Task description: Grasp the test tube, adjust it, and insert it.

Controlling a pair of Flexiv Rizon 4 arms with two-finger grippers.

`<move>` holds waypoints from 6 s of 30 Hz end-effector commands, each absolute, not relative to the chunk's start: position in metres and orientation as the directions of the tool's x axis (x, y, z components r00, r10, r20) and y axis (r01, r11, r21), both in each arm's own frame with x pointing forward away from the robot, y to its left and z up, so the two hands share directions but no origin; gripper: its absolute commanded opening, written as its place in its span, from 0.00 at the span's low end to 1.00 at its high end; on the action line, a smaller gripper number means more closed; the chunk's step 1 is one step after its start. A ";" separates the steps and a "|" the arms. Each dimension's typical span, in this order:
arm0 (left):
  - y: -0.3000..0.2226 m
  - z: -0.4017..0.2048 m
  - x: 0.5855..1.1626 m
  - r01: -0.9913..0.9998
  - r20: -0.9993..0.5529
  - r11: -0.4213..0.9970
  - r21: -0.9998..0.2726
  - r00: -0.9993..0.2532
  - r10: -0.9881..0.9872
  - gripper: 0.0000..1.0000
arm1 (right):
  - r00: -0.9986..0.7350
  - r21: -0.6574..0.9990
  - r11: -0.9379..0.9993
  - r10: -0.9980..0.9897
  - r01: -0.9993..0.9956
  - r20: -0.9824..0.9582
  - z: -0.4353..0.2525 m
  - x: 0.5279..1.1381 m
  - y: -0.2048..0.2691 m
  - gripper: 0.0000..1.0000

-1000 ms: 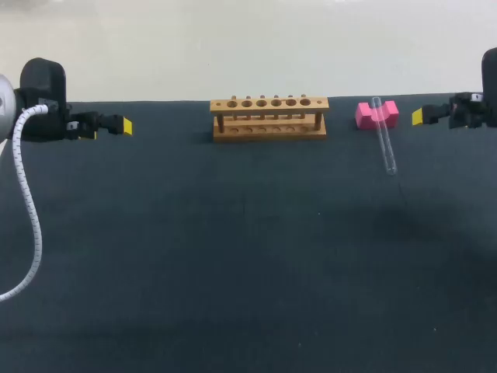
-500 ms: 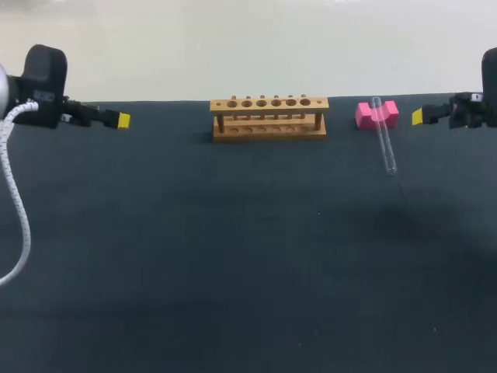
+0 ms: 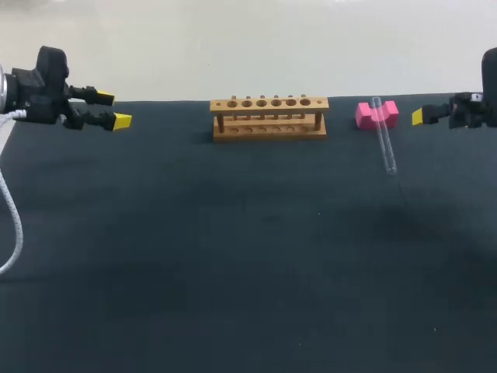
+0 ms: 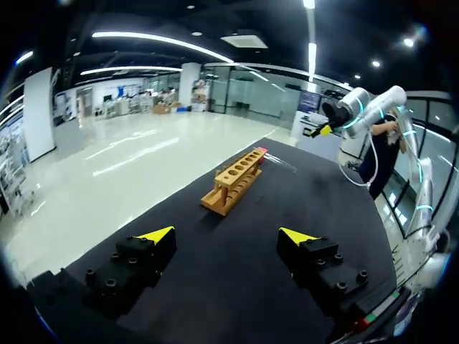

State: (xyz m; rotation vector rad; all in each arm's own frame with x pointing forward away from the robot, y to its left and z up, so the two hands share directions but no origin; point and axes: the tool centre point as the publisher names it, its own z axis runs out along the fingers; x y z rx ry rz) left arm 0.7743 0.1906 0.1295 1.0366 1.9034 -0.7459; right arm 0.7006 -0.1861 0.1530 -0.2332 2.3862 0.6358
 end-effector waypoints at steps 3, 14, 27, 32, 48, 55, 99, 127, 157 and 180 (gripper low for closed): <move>0.183 0.114 0.798 0.955 -0.916 0.230 -0.188 -0.255 0.309 1.00 | -0.773 0.383 0.866 -0.005 -0.320 -0.635 0.153 0.701 -0.186 1.00; 0.159 0.104 0.823 0.959 -0.918 0.221 -0.176 -0.241 0.314 1.00 | -0.773 0.383 0.866 -0.005 -0.320 -0.635 0.153 0.701 -0.186 1.00; 0.145 0.097 0.826 0.968 -0.923 0.214 -0.133 -0.200 0.329 1.00 | -0.773 0.383 0.866 -0.005 -0.320 -0.635 0.153 0.701 -0.186 1.00; 0.145 0.097 0.826 0.968 -0.923 0.214 -0.133 -0.200 0.329 1.00 | -0.773 0.383 0.866 -0.005 -0.320 -0.635 0.153 0.701 -0.186 1.00; 0.145 0.097 0.826 0.968 -0.923 0.214 -0.133 -0.200 0.329 1.00 | -0.764 0.367 0.870 -0.015 -0.328 -0.645 0.151 0.702 -0.182 1.00; 0.145 0.097 0.826 0.968 -0.923 0.214 -0.133 -0.200 0.329 1.00 | -0.730 0.331 0.911 0.050 -0.246 -0.681 0.138 0.716 -0.165 1.00; 0.145 0.097 0.826 0.968 -0.923 0.214 -0.133 -0.200 0.329 1.00 | -0.664 0.169 0.979 0.050 -0.117 -0.746 0.124 0.737 -0.142 1.00; 0.145 0.097 0.826 0.968 -0.923 0.214 -0.133 -0.200 0.329 1.00 | -0.498 0.117 0.984 0.036 -0.132 -0.867 0.095 0.752 -0.159 1.00; 0.145 0.097 0.826 0.968 -0.923 0.214 -0.133 -0.200 0.329 1.00 | -0.452 0.128 0.969 0.019 -0.212 -0.892 0.048 0.801 -0.148 1.00; 0.145 0.097 0.826 0.968 -0.923 0.214 -0.133 -0.200 0.329 1.00 | -0.480 0.169 0.958 0.038 -0.232 -0.876 0.020 0.835 -0.152 1.00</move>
